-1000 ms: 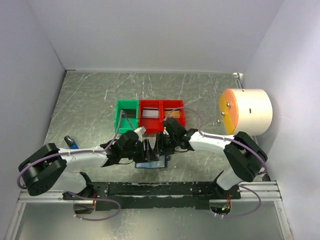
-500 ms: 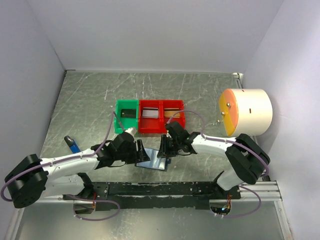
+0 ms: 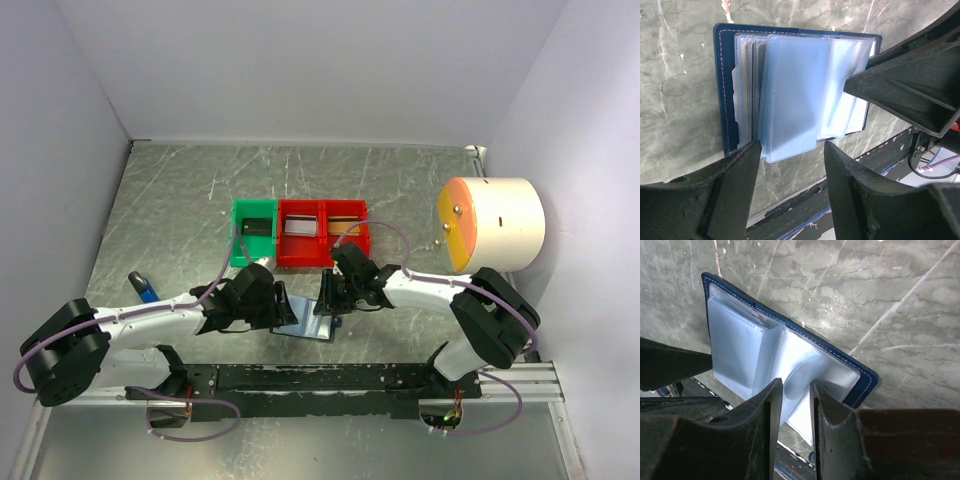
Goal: Take the credit cards out of the card holder
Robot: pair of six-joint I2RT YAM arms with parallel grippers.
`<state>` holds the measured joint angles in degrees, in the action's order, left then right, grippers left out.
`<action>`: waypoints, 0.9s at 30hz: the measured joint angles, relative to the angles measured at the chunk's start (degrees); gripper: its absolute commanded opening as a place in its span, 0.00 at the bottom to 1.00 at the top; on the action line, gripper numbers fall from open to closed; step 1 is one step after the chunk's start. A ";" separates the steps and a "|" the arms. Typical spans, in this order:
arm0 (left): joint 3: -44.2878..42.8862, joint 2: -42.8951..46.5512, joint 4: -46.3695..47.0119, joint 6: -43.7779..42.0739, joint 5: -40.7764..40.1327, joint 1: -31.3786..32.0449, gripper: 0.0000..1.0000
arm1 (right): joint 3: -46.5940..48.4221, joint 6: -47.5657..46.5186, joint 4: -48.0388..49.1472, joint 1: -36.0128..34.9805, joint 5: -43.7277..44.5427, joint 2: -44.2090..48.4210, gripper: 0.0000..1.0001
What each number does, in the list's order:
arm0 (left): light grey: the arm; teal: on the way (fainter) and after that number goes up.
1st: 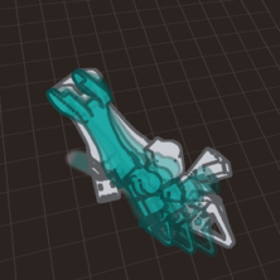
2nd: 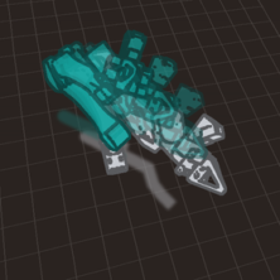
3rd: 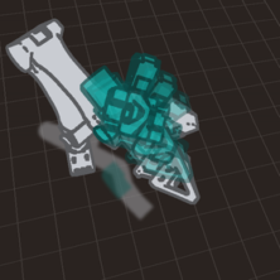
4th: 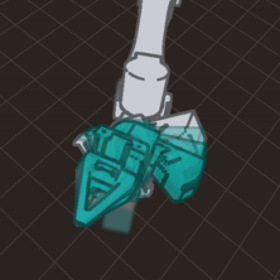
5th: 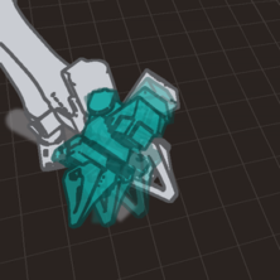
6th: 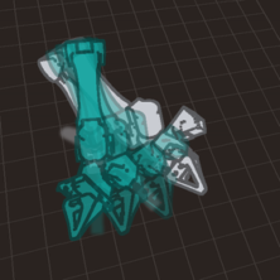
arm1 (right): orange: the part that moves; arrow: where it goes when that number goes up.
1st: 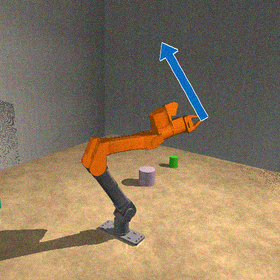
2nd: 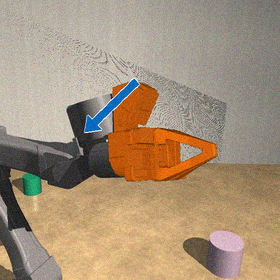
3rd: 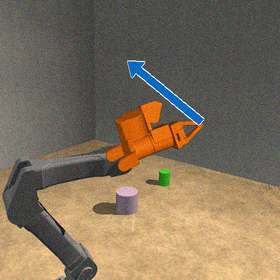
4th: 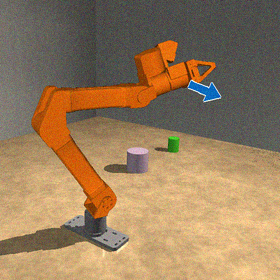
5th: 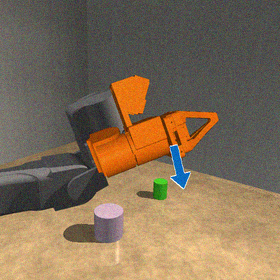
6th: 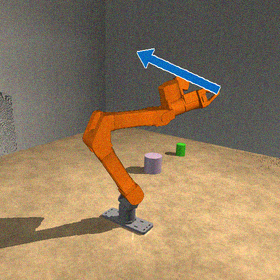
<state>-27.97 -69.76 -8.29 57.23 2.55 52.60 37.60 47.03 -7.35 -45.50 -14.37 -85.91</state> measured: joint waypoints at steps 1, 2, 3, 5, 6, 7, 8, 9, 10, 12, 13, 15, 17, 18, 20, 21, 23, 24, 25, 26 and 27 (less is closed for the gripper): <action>0.00 0.13 0.07 0.00 0.00 0.00 0.64 | -0.11 0.11 0.15 0.02 -0.02 0.00 0.29; 0.00 0.33 0.11 0.00 0.00 0.00 0.64 | -0.17 0.17 0.26 0.04 -0.09 0.00 0.29; -0.02 0.55 0.11 0.00 0.00 0.00 0.64 | -0.17 0.26 0.31 0.04 -0.15 -0.02 0.29; -0.31 0.85 -0.44 0.02 -0.11 0.11 0.64 | -0.20 0.33 0.39 0.04 -0.20 -0.07 0.29; -0.72 0.96 -1.16 0.02 -0.35 0.15 0.64 | -0.20 0.35 0.39 0.04 -0.20 -0.07 0.29; -1.14 1.11 -1.77 0.02 -0.63 0.22 0.64 | -0.20 0.35 0.39 0.04 -0.20 -0.07 0.29; -1.60 1.29 -2.36 0.02 -0.92 0.33 0.64 | -0.20 0.35 0.39 0.04 -0.20 -0.07 0.29; -1.97 1.51 -2.62 0.00 -1.09 0.35 0.64 | -0.20 0.35 0.39 0.04 -0.20 -0.07 0.29; -2.40 1.79 -2.93 0.00 -1.22 0.39 0.64 | -0.20 0.35 0.39 0.04 -0.20 -0.09 0.29; -3.04 2.36 -3.23 0.00 -1.29 0.42 0.63 | -0.20 0.35 0.39 0.04 -0.20 -0.11 0.29; -3.28 2.45 -3.30 -0.02 -1.27 0.44 0.64 | -0.20 0.35 0.42 0.04 -0.20 -0.13 0.29; -3.58 2.45 -3.30 -0.04 -1.25 0.50 0.64 | -0.20 0.39 0.48 0.04 -0.24 -0.22 0.29; -3.65 2.21 -3.30 -0.15 -1.16 0.50 0.64 | -0.20 0.46 0.61 0.04 -0.31 -0.28 0.29; -3.65 1.88 -3.28 -0.26 -1.05 0.50 0.64 | -0.20 0.50 0.63 0.04 -0.35 -0.28 0.29; -3.65 0.87 -2.97 -0.37 -0.66 0.50 0.64 | -0.20 0.50 0.63 0.07 -0.37 -0.28 0.29; -3.65 0.35 -2.64 -0.39 -0.35 0.50 0.64 | -0.20 0.52 0.63 0.07 -0.39 -0.28 0.30; -3.61 -1.05 -1.07 -0.37 0.81 0.50 0.64 | -0.20 0.52 0.66 0.07 -0.42 -0.28 0.30; -3.50 -1.66 0.11 -0.31 1.55 0.52 0.64 | -0.20 0.55 0.68 0.04 -0.46 -0.28 0.30; -3.39 -2.16 1.33 -0.22 2.16 0.55 0.64 | -0.20 0.59 0.74 0.07 -0.50 -0.28 0.30; -3.23 -2.75 3.17 0.00 3.10 0.55 0.64 | -0.20 0.68 0.85 0.04 -0.63 -0.28 0.31; -3.13 -3.30 4.87 0.20 3.87 0.61 0.64 | -0.24 0.79 1.03 0.04 -0.70 -0.28 0.31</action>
<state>-31.09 -73.06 -3.42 57.43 6.42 53.21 37.36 47.81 -6.33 -45.45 -15.07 -86.19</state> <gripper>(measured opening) 0.639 0.301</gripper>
